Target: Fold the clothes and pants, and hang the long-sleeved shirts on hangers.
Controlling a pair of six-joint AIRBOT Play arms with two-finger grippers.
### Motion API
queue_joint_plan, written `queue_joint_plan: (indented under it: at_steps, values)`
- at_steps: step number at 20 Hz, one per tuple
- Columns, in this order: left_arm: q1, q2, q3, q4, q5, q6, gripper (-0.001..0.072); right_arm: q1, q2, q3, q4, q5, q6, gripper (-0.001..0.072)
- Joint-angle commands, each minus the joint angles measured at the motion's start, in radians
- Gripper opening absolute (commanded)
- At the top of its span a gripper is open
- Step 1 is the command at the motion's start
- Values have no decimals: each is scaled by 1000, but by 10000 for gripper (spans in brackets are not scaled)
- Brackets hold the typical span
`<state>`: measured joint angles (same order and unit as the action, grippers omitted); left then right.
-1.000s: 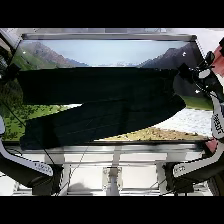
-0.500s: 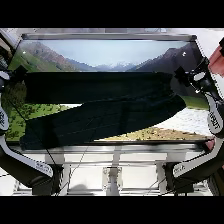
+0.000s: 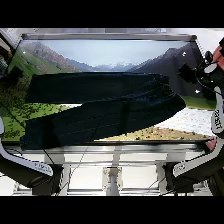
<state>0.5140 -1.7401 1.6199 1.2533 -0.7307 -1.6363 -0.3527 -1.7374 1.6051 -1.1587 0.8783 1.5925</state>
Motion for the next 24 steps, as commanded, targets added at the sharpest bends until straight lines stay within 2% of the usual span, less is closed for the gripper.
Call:
queue_joint_plan:
  at_steps: [1, 3, 5, 7, 11, 13, 16, 21, 24]
  values:
    - [70, 69, 0, 95, -313, 123, 422, -22, 29, 93, -88, 273, -68, 331]
    - [120, 113, -11, 198, -517, 192, 422, -21, 65, 102, -135, 364, -124, 330]
    - [176, 164, -74, 221, -693, 325, 421, -21, 94, 101, -165, 460, -155, 331]
    - [243, 243, -207, 212, -733, 378, 421, -21, 113, 101, -162, 558, -174, 331]
    - [405, 374, -462, 41, -725, 502, 420, -21, 148, 100, -159, 679, -175, 331]
    - [470, 400, -552, -8, -732, 503, 420, -21, 160, 100, -160, 707, -183, 331]
    - [517, 399, -642, 2, -824, 499, 420, -21, 161, 98, -162, 727, -197, 331]
    - [522, 399, -677, 3, -846, 496, 418, -21, 161, 98, -161, 724, -197, 331]
    - [521, 399, -677, 100, -846, 421, 418, -21, 161, 98, -159, 724, -196, 331]
